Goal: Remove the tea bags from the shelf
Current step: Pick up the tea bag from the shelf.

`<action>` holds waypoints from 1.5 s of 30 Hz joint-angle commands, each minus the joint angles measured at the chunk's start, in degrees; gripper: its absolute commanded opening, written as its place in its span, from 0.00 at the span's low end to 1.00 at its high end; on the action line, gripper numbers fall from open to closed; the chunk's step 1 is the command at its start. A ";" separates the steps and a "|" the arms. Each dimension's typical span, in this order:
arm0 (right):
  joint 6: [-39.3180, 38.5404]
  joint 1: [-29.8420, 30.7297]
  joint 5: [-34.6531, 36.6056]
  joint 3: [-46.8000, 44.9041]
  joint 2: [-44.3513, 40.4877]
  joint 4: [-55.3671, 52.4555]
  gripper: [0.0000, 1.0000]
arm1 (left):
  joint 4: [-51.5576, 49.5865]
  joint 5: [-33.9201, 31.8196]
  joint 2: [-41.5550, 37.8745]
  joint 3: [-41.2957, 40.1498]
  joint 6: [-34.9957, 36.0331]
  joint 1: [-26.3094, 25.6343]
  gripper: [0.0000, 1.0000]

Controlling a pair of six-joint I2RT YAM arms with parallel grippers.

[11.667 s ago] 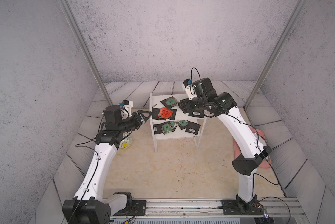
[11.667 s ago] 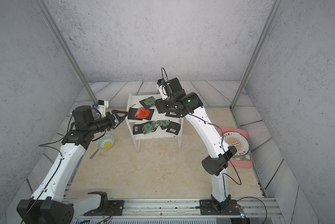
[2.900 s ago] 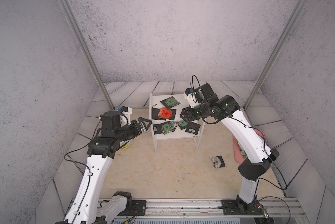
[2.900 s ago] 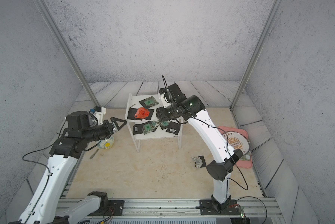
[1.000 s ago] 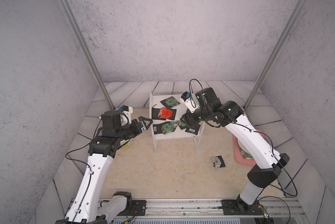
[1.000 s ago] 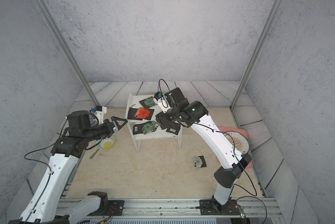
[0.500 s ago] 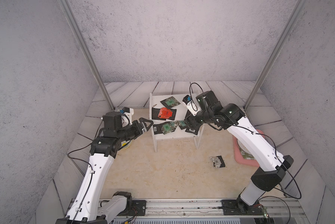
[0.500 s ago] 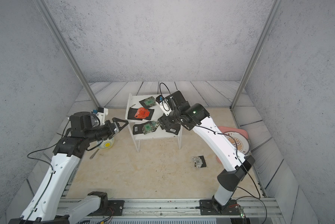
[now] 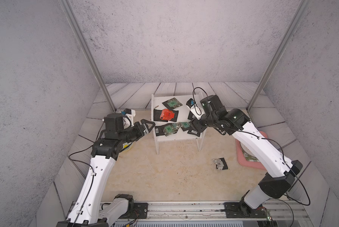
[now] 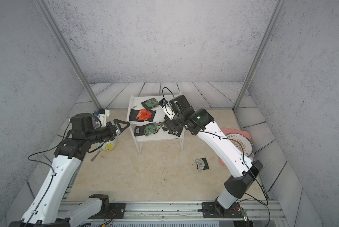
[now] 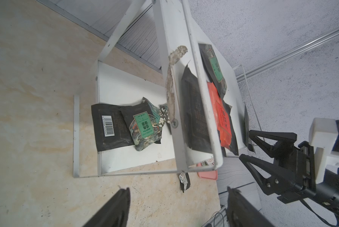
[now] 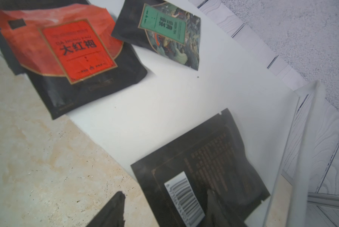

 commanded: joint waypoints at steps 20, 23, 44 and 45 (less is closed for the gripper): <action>2.23 0.61 -4.59 0.63 -4.55 0.15 0.14 | 1.51 0.70 -0.42 -1.16 -0.16 -0.23 0.81; 2.23 0.68 -4.90 0.78 -4.69 0.47 0.13 | 1.63 0.85 -0.23 -1.18 -0.29 -0.23 0.81; 3.57 0.65 -7.77 6.49 -4.37 6.43 0.00 | 2.15 0.79 0.28 -0.91 -0.26 -0.23 0.81; 3.94 0.62 -7.88 6.44 -4.72 6.97 0.00 | 2.08 0.71 0.34 -0.79 -0.21 -0.23 0.81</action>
